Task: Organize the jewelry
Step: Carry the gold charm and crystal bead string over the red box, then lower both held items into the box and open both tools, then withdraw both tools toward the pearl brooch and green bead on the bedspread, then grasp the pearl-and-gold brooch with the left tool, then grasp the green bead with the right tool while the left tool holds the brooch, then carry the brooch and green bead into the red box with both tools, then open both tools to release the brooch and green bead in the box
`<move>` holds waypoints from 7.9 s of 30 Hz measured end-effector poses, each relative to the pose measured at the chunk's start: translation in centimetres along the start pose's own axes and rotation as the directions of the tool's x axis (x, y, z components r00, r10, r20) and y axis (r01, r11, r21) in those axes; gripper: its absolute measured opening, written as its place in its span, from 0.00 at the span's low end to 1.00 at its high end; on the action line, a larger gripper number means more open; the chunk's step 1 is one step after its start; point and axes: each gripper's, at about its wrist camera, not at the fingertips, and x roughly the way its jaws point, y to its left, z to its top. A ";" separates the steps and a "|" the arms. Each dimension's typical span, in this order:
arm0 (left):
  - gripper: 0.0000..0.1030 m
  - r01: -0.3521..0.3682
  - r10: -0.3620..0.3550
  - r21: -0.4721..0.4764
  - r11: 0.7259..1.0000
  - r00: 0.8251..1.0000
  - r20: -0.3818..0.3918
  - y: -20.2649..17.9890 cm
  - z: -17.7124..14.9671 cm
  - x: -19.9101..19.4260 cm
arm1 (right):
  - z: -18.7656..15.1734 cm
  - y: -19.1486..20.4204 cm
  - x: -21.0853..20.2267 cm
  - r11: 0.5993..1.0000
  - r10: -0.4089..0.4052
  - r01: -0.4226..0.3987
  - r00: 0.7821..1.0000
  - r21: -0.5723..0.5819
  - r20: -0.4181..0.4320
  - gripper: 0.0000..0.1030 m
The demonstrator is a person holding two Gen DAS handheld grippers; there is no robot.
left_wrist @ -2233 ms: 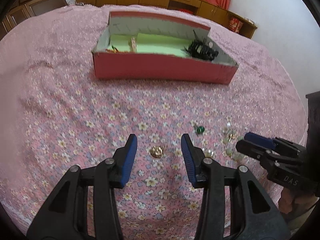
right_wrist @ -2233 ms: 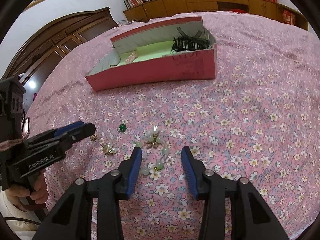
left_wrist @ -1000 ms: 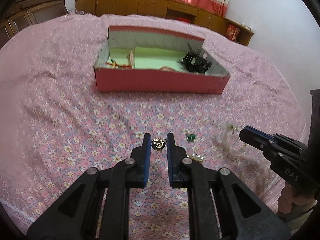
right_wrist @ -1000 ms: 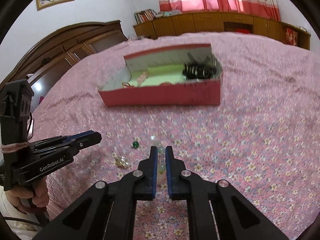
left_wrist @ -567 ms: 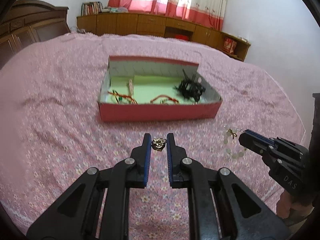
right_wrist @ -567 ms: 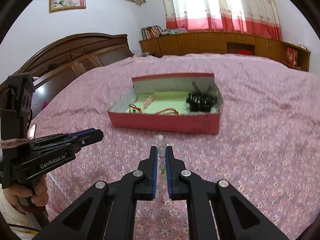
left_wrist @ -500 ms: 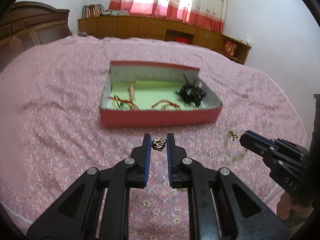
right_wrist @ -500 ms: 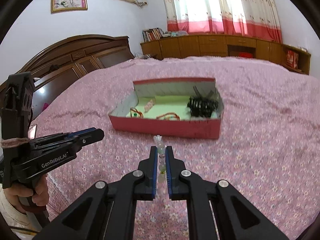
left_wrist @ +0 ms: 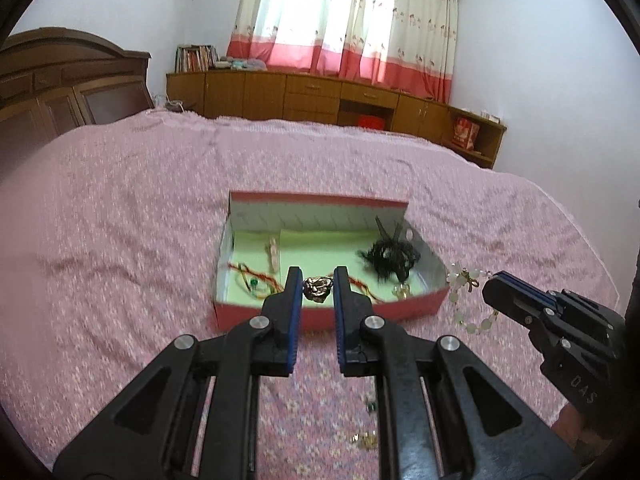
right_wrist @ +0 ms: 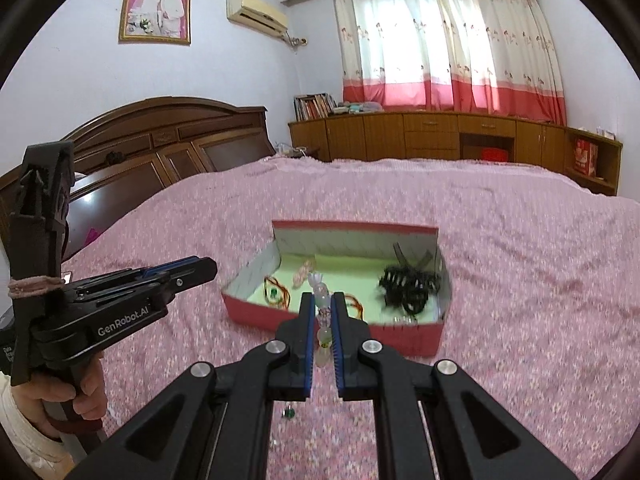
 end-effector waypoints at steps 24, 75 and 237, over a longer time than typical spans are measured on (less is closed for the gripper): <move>0.07 -0.052 0.052 -0.010 0.999 0.999 -0.005 2.1 1.8 8.4 | 2.7 -2.9 8.4 0.998 -0.030 0.030 1.000 0.054 -0.007 0.09; 0.25 -0.021 0.014 -0.044 0.999 0.987 -0.160 1.7 0.0 7.1 | 1.7 -5.4 8.1 0.983 -0.025 0.050 0.990 0.176 -0.137 0.27; 0.24 -0.101 0.099 -0.002 0.995 0.977 -0.187 2.1 -1.2 13.1 | -0.8 -5.4 13.9 0.985 -0.055 0.089 0.973 0.145 -0.224 0.24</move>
